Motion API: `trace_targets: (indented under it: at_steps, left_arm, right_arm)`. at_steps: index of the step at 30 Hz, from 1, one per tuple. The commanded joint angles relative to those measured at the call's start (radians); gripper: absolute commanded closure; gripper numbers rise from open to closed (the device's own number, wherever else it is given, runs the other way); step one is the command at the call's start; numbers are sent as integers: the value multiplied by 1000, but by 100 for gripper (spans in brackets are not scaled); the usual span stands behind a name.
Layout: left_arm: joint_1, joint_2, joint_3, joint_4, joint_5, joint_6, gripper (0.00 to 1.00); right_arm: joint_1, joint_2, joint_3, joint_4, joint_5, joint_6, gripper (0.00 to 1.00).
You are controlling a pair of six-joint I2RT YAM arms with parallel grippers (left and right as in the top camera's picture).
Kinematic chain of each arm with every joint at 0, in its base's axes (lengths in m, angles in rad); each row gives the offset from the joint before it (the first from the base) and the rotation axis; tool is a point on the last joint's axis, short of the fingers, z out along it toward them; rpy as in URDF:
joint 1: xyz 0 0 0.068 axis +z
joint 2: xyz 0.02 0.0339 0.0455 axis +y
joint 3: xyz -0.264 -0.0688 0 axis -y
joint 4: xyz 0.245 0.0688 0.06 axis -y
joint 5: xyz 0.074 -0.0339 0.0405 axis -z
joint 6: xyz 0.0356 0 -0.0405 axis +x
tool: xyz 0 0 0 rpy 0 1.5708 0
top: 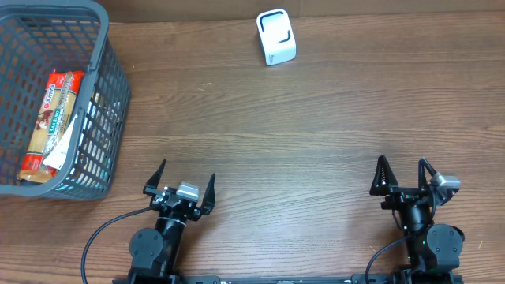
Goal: Scan the item barcode
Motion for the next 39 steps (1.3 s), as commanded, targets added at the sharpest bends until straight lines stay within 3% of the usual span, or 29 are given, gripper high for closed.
trace_targets:
  at_steps: [1, 29, 35, 39]
  left_arm:
    - [0, -10, -3, -3, 4, 12, 0]
    - [0, -10, -3, 0, -21, 22, 0]
    - [0, -10, 2, 76, 89, -43, 0]
    - [1, -7, 64, 99, 50, -95, 0]
  right_arm:
    - [5, -12, -10, 7, 6, -4, 0]
    - [5, -12, -10, 7, 6, -4, 0]
    - [5, -12, -10, 7, 6, -4, 0]
    - [5, -12, -10, 7, 6, -4, 0]
